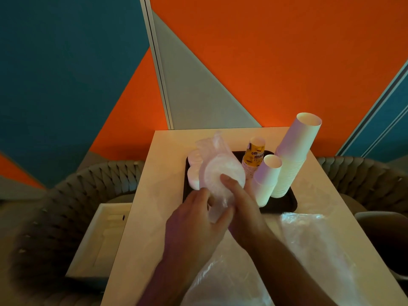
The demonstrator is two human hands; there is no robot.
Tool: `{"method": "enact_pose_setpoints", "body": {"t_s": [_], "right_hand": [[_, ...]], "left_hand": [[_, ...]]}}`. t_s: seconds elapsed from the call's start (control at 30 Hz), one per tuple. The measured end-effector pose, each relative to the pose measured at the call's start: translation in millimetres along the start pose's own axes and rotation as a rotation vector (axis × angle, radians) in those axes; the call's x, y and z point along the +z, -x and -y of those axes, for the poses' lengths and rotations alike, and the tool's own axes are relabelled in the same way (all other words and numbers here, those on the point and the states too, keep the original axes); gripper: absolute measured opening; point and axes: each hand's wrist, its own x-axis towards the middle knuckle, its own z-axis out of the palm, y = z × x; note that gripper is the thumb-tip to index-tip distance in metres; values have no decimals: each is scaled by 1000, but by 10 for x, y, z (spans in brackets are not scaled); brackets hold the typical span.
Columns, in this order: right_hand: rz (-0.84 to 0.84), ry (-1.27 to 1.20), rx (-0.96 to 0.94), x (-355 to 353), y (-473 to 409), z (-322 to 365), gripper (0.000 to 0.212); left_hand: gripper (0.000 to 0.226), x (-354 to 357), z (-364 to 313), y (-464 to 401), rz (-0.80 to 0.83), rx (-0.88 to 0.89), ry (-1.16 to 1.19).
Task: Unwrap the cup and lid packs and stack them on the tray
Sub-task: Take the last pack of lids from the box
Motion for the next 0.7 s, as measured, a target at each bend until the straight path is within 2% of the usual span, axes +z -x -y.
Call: {"method": "enact_pose_setpoints", "body": {"t_s": [0.07, 0.17, 0.27, 0.43, 0.7], "right_hand": [[3, -28, 0, 18, 5, -9, 71], [-5, -41, 24, 13, -31, 40, 85], [7, -54, 24, -16, -69, 156, 91], [101, -76, -19, -87, -70, 322, 61], [122, -231, 24, -24, 4, 409, 57]], "left_hand": [[23, 39, 34, -24, -7, 29, 0], [23, 58, 84, 3, 24, 125, 2], [18, 118, 153, 80, 67, 213, -34], [13, 158, 455, 121, 160, 186, -116], [13, 131, 784, -33, 178, 149, -226]]}}
